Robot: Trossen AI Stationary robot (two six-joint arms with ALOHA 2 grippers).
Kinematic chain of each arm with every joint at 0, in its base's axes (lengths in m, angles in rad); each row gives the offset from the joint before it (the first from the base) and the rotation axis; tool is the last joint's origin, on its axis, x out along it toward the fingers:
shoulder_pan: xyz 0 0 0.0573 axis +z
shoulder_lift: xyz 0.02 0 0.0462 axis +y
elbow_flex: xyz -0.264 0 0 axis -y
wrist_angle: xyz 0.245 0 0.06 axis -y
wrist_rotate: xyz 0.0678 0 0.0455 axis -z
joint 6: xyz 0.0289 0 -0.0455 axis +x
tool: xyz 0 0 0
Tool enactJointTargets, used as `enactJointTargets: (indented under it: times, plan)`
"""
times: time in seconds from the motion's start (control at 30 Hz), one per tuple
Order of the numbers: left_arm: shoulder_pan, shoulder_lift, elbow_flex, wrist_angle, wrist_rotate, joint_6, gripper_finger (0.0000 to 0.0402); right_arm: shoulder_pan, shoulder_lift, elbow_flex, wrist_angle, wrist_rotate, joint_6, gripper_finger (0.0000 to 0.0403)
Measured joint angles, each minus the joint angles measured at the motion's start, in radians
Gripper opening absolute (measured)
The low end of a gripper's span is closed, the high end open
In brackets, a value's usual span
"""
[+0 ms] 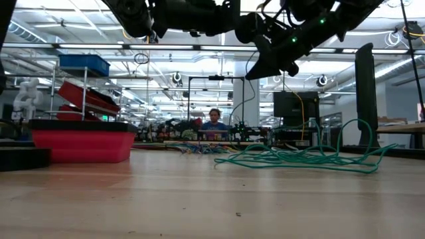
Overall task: Coil cords
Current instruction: Coil the green wire onto the spool
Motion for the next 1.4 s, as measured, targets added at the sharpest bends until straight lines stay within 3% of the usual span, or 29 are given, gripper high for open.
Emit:
enactJointTargets:
  times: [0.7, 1.0, 1.23, 1.4]
  plan:
    - [-0.003, 0.0, 0.0, -0.038, 0.003, -0.003, 0.0, -0.004, -0.027, 0.0, -0.035, 0.003, -0.073, 0.0045]
    - [-0.003, -0.001, 0.0, -0.042, 0.001, 0.001, 0.0, 0.029, -0.137, -0.004, -0.216, 0.004, -0.084, 0.0042]
    - [-0.006, -0.002, 0.0, -0.032, 0.013, -0.007, 0.0, 0.033, -0.167, -0.079, -0.127, 0.001, -0.098, 0.0056]
    - [-0.012, -0.002, 0.0, -0.027, 0.018, -0.008, 0.0, 0.029, -0.166, -0.17, 0.088, -0.032, -0.124, 0.0056]
